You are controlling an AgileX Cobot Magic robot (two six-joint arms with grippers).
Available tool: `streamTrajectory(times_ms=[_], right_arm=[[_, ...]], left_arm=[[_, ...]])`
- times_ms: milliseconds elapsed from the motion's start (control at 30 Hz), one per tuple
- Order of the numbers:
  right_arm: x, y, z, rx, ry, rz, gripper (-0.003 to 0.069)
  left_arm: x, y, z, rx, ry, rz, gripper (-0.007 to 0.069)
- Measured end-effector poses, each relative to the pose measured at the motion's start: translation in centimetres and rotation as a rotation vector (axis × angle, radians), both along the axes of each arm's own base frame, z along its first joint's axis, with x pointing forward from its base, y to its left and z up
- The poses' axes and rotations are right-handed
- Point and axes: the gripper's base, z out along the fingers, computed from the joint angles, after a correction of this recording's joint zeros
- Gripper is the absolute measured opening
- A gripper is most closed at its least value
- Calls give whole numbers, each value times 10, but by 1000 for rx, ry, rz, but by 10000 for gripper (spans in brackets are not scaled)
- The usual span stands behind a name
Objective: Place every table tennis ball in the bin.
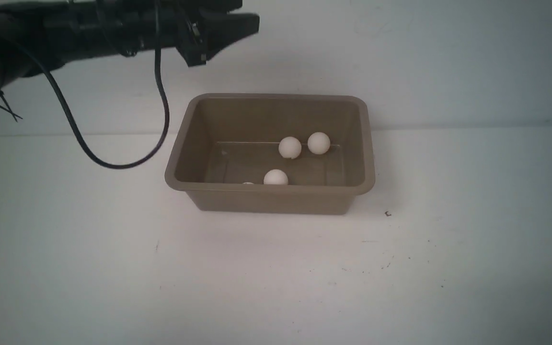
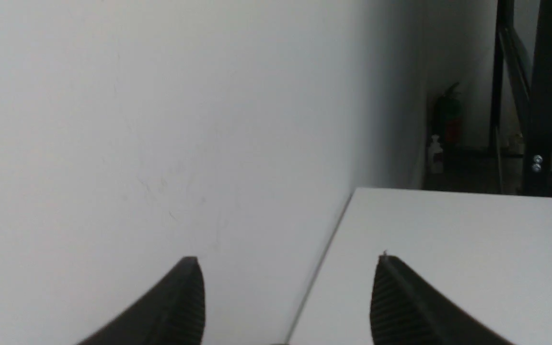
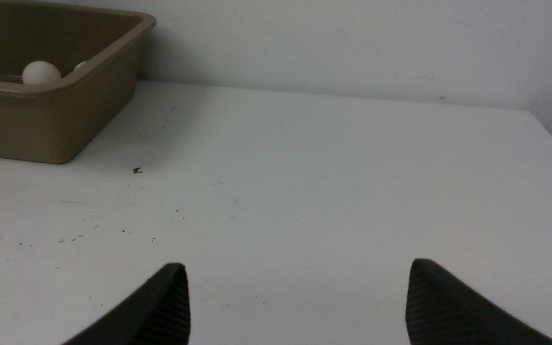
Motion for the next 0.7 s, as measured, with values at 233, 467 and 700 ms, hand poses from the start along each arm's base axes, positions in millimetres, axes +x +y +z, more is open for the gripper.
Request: streamTrajectory(times_ms=[233,467,700], right_arm=[[0,0,0,0,0,0,549],[0,0,0,0,0,0,549],[0,0,0,0,0,0,549]], left_arm=[[-7,42,28,306,49,393,315],[-14,108,13,389,408,676,310],[-30,169,0,433,671,926,280]])
